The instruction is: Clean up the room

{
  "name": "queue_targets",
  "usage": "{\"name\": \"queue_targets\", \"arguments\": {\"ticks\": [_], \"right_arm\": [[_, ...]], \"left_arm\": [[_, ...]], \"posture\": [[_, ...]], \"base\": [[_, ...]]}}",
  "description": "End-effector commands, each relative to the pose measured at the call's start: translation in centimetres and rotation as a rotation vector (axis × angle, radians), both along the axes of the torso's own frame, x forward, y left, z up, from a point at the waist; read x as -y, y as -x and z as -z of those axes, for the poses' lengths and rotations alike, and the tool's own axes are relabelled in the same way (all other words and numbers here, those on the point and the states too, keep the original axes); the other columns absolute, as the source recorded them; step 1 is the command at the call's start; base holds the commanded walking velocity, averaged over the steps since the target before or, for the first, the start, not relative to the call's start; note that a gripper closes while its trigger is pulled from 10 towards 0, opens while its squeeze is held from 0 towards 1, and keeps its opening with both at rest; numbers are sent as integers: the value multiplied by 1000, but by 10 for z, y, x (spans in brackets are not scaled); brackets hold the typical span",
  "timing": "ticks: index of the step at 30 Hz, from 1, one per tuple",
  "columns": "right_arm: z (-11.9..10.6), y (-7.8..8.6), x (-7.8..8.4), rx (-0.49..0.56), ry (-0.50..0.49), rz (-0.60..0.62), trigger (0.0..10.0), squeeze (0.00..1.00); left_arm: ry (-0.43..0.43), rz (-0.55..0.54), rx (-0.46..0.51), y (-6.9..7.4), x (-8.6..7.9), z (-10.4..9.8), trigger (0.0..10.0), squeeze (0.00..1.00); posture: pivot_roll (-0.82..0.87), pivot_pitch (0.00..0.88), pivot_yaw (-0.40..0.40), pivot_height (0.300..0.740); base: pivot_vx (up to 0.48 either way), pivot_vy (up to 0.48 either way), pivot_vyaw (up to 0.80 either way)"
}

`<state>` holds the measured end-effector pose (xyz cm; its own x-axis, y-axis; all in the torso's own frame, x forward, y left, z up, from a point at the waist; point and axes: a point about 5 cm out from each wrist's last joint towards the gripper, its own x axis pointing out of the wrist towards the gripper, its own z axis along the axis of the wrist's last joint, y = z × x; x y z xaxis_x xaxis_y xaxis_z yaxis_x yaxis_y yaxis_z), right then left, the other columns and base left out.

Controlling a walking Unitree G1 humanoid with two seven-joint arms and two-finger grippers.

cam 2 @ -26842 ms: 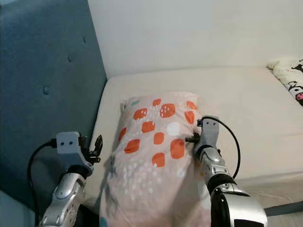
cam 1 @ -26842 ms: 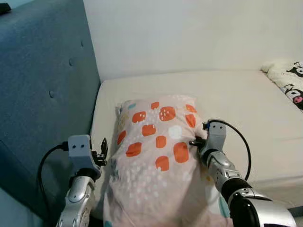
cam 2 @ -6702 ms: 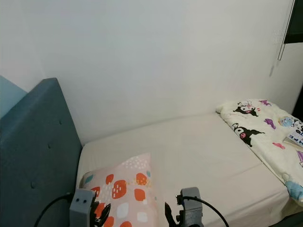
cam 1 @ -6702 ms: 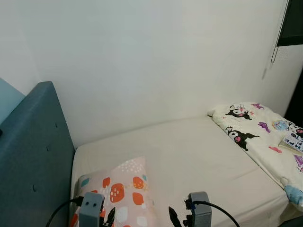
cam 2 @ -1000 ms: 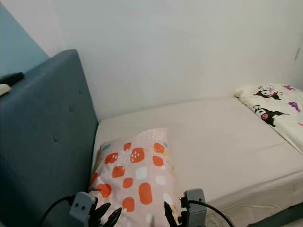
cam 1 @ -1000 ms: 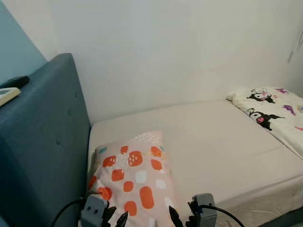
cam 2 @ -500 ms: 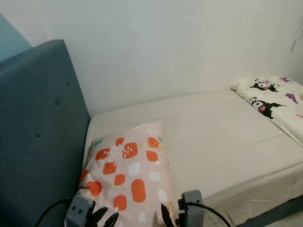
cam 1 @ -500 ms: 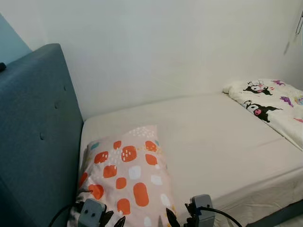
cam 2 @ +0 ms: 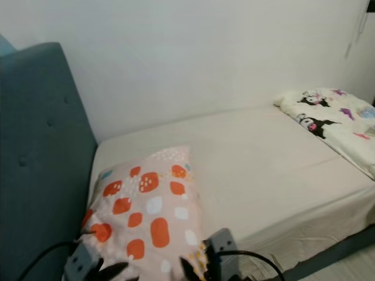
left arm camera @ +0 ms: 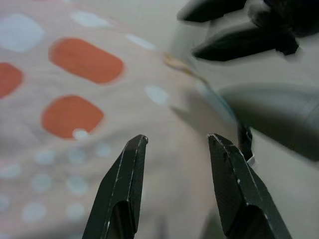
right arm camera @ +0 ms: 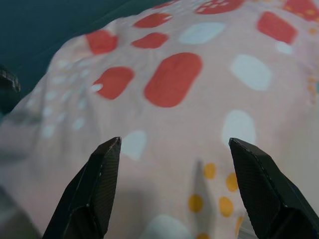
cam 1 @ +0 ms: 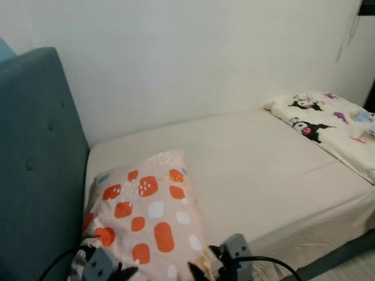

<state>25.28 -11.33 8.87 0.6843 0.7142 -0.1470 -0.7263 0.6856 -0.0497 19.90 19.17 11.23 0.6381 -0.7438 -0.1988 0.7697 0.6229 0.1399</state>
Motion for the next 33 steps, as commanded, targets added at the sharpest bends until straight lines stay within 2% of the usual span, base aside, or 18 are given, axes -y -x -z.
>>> {"name": "queue_targets", "arguments": {"ticks": [1, 3, 4, 5, 6, 7, 9, 13, 14, 16, 17, 18, 22, 23, 26, 27, 28, 33], "right_arm": [[-3, 6, -6, -3, 50, -92, 10000, 0], [-4, 7, -5, -2, 96, -133, 10000, 0], [-4, 10, -4, 0, 167, -186, 10000, 0], [-4, 10, -4, 0, 167, -186, 10000, 0], [0, 14, 0, -3, 267, -252, 10000, 0], [0, 14, 0, -3, 267, -252, 10000, 0], [9, 18, 6, -40, 411, -324, 10000, 0], [17, 15, 6, -45, 436, -294, 10000, 0], [20, 12, 3, -40, 432, -265, 4471, 0], [20, 12, 3, -40, 432, -265, 4471, 0], [28, 9, -4, -50, 429, -237, 0, 0], [31, 9, -6, -56, 431, -238, 0, 0], [33, 9, -8, -60, 431, -240, 0, 0], [35, 9, -11, -68, 422, -247, 0, 0], [36, 9, -15, -79, 413, -266, 0, 0], [37, 9, -19, -85, 416, -289, 0, 0], [36, 12, -26, -98, 407, -343, 0, 0], [33, 16, -31, -131, 359, -389, 0, 0]], "left_arm": [[-63, 108, -14, 10, -4, -7, 10000, 0], [-110, 163, -8, 14, -6, -11, 10000, 0], [-155, 232, -1, 20, -7, -16, 10000, 0], [-155, 232, -1, 20, -7, -16, 10000, 0], [-200, 317, -3, 28, -5, -21, 10000, 0], [-200, 317, -3, 28, -5, -21, 10000, 0], [-248, 442, -11, 38, 3, -27, 10000, 0], [-242, 444, -22, 37, 15, -21, 10000, 0], [-239, 416, -19, 34, 23, -16, 10000, 0], [-239, 416, -19, 34, 23, -16, 10000, 0], [-268, 410, -5, 30, 44, 0, 10000, 0], [-281, 408, 4, 28, 52, 5, 10000, 0], [-305, 390, 30, 24, 60, 10, 10000, 0], [-316, 369, 33, 19, 65, 20, 10000, 0], [-336, 370, 30, 16, 64, 27, 9804, 0], [-343, 383, 18, 15, 63, 32, 5529, 0], [-347, 427, -2, 15, 59, 35, 0, 0], [-361, 444, -11, 17, 58, 36, 0, 0]], "posture": [[37, 158, 3, 561], [37, 161, -1, 561], [36, 163, -6, 561], [36, 163, -6, 561], [35, 164, -8, 561], [35, 164, -8, 561], [34, 166, -12, 561], [28, 168, -12, 561], [23, 169, -13, 561], [23, 169, -13, 561], [13, 174, -17, 561], [13, 174, -17, 561], [13, 174, -18, 561], [3, 175, -25, 561], [0, 175, -29, 561], [-1, 177, -33, 561], [-4, 178, -35, 561], [-6, 181, -42, 561]], "base": [[0, 0, 0], [0, 0, 0], [0, 0, 0], [0, 0, 0], [0, 0, 0], [0, 0, 0], [0, 0, 0], [0, 0, 0], [0, 0, 0], [0, 0, 0], [0, 0, 0], [0, 0, 0], [0, 0, 0], [0, 0, 0], [0, 0, 0], [0, 0, 0], [0, 0, 0], [0, 0, 0]]}}
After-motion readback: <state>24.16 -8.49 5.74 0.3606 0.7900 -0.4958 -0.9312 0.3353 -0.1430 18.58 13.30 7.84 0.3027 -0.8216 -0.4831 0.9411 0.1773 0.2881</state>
